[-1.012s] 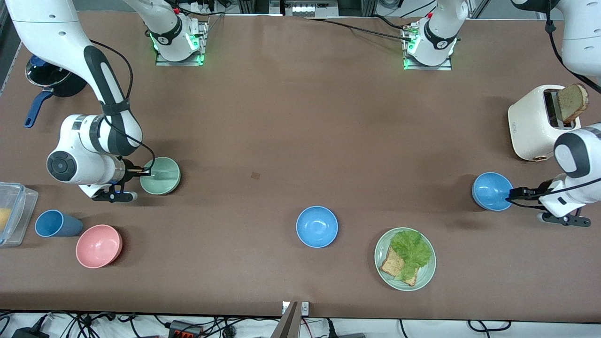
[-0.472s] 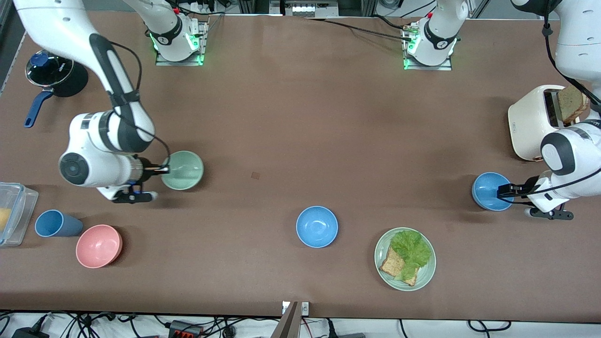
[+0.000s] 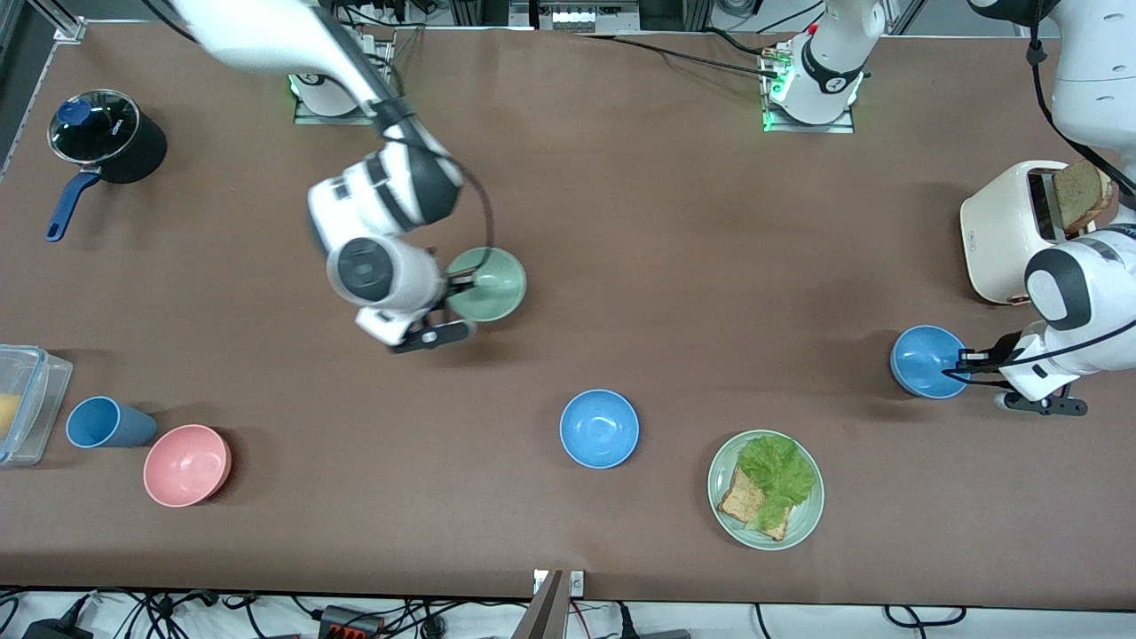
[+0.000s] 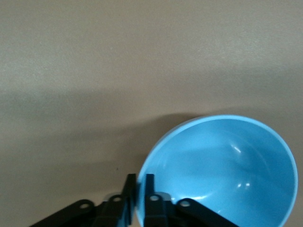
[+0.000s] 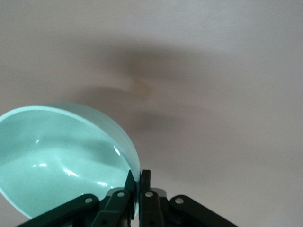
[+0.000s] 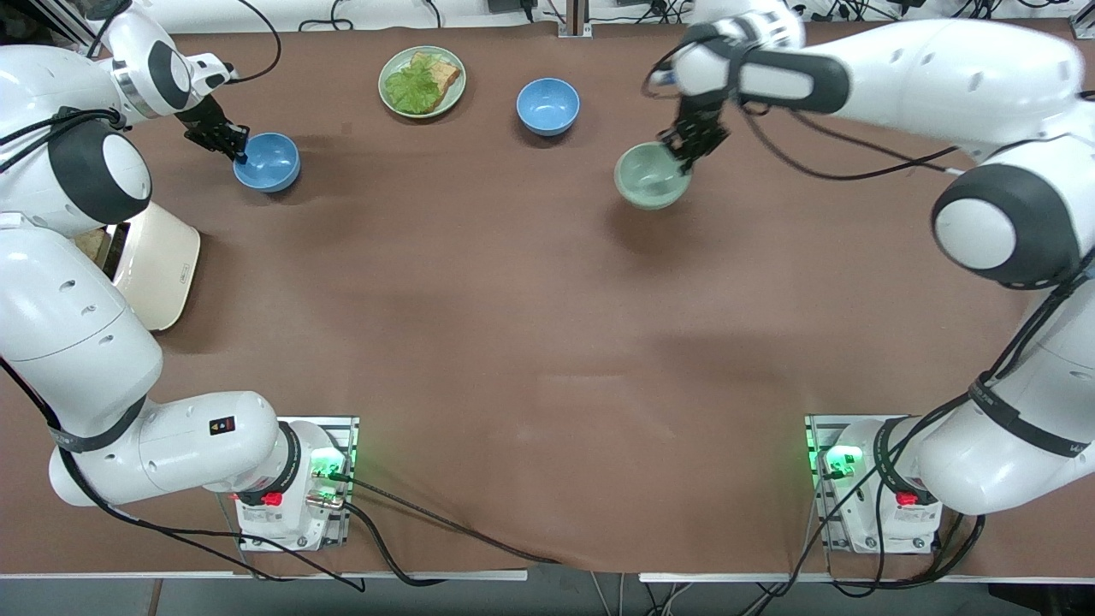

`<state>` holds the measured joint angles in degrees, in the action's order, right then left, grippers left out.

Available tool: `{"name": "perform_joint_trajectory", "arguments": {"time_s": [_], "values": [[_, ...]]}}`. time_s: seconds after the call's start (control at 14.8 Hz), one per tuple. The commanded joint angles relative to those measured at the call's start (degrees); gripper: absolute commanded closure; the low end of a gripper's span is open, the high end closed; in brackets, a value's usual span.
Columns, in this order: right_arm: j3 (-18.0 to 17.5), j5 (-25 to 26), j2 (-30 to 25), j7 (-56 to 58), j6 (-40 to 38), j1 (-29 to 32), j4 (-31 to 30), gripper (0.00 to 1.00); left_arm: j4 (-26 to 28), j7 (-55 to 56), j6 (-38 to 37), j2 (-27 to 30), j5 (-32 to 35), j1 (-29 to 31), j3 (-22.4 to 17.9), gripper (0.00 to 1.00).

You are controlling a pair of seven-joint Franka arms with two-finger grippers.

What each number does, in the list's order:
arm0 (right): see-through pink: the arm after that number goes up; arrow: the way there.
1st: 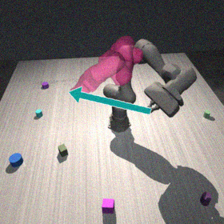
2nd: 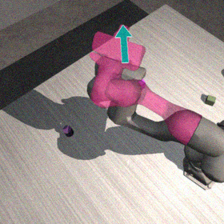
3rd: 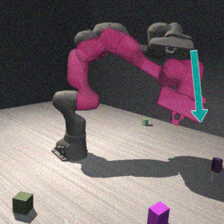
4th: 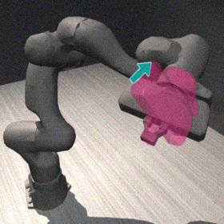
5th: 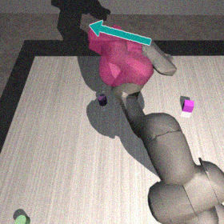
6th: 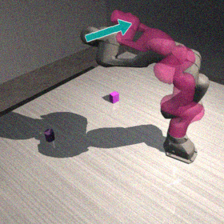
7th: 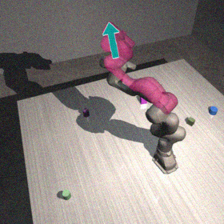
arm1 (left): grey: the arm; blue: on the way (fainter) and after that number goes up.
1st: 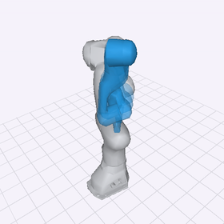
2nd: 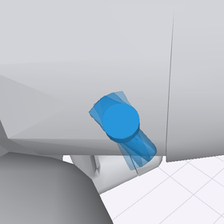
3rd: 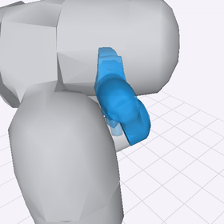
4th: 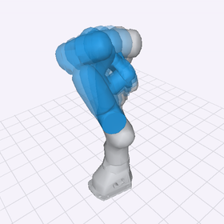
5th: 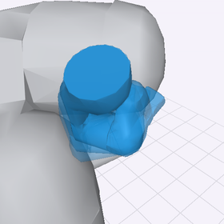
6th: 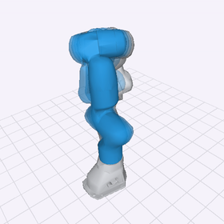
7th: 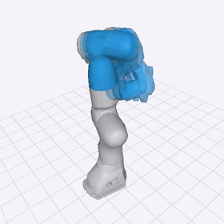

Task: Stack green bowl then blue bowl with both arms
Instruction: 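Carry the green bowl to the table center while the left gripper carries the blue bowl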

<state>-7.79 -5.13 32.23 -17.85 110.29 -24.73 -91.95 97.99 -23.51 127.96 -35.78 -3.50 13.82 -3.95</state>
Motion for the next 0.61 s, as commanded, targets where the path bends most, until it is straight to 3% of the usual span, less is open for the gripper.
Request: {"name": "perform_joint_trajectory", "arguments": {"time_s": [0.0,0.27,0.54], "values": [[0.23,-1.37,4.15,-9.1,3.85,-4.87,3.17,1.0,1.51,-1.36,-3.67,4.13,-1.42,1.03,2.36,1.0],[0.23,-1.81,8.28,-18.7,10.89,-8.84,3.18,1.0,1.42,-1.19,-11.21,9.04,-1.42,1.12,4.38,1.0],[0.23,-6.82,9.78,-20.39,13.89,-10.42,3.18,1.0,1.33,2.83,-23.16,17.12,-2.12,1.03,7.63,1.0]]}}
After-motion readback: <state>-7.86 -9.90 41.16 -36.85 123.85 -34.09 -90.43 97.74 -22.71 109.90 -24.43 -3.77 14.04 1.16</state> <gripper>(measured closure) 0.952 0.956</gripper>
